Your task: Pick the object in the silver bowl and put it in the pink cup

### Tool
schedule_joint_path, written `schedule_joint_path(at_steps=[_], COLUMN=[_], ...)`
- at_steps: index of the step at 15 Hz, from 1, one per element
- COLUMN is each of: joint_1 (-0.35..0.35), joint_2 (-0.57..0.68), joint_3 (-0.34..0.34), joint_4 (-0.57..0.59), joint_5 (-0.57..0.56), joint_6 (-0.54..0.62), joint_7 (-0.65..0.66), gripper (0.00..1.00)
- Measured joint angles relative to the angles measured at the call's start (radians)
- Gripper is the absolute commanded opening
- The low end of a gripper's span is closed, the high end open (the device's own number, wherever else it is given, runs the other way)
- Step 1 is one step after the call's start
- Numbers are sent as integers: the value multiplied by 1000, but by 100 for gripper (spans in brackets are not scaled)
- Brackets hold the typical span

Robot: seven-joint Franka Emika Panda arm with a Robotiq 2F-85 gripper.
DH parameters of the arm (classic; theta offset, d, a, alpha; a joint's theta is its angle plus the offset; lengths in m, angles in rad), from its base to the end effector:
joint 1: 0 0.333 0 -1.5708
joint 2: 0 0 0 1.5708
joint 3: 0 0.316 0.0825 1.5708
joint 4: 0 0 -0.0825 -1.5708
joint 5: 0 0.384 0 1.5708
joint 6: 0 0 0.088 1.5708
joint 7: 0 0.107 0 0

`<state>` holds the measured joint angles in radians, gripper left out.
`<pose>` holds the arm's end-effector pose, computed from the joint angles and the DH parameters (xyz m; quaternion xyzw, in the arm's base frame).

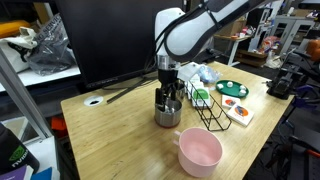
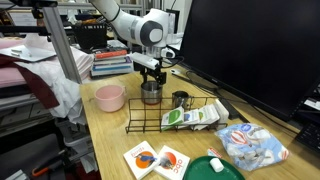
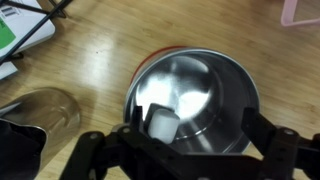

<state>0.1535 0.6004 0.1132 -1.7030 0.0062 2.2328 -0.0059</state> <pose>0.6460 0.1692 0.2409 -0.9910 -0.1251 0.0377 0.0300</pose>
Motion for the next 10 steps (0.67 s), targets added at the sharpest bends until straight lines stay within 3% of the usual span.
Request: schedule_joint_path(at_steps=[10], joint_1=[0], joint_2=[37], joint_3=[0], joint_4=[34], joint_5=[0], joint_6=[-34], joint_7=[-2], gripper=[100])
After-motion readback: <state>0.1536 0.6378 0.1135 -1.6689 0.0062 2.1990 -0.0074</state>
